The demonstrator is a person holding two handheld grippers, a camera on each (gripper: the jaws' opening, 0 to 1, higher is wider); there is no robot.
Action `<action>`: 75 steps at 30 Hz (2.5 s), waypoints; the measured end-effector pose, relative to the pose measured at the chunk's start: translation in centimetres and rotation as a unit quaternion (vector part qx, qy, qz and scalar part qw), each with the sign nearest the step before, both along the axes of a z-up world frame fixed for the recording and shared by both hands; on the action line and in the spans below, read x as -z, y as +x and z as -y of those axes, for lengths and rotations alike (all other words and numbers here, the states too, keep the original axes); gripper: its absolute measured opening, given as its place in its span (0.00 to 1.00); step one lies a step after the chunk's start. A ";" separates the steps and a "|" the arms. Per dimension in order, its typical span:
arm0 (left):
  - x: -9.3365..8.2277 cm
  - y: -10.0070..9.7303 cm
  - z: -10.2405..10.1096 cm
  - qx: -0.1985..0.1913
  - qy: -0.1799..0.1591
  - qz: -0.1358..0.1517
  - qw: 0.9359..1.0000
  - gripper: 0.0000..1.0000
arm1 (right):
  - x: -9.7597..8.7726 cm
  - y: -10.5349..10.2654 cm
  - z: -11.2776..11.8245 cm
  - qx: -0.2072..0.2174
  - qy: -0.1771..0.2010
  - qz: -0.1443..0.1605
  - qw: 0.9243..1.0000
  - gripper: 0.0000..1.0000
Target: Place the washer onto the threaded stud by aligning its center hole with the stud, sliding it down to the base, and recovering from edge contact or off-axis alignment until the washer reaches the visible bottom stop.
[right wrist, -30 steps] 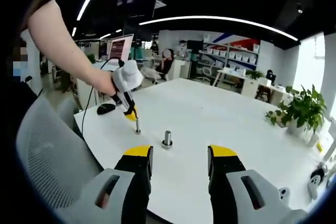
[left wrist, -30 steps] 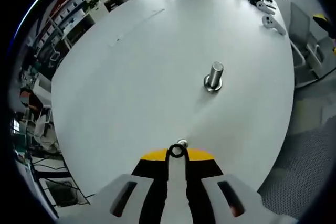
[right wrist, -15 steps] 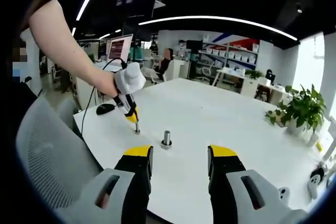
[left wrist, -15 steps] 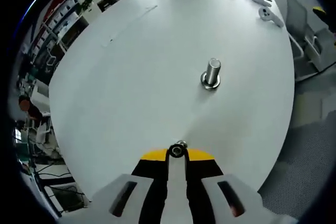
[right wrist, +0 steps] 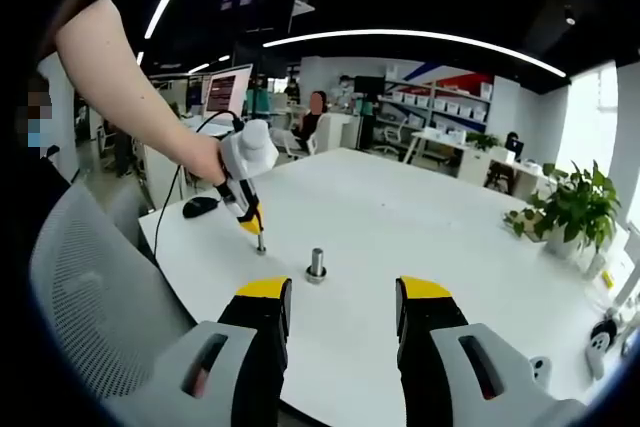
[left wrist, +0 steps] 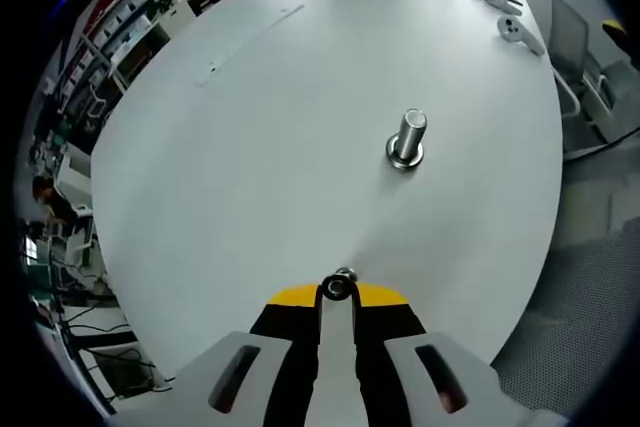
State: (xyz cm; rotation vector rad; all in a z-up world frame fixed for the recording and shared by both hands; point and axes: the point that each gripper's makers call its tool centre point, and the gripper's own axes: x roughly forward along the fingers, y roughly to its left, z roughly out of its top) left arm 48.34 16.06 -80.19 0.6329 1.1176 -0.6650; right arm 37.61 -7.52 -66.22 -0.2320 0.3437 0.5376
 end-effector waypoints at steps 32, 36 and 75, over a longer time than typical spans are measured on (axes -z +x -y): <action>-6.1 -1.8 0.2 -0.081 -0.153 0.144 0.974 0.16 | 0.4 -0.2 -0.5 -0.011 -0.005 -0.009 1.000 0.44; -7.2 -3.0 0.0 -0.098 -0.177 0.160 0.966 0.16 | 0.5 -0.3 -0.7 -0.016 -0.006 -0.011 1.000 0.44; -15.7 -11.3 -3.7 -0.179 -0.300 0.340 0.873 0.18 | -1.6 -0.4 -1.5 -0.014 0.096 -0.003 0.995 0.47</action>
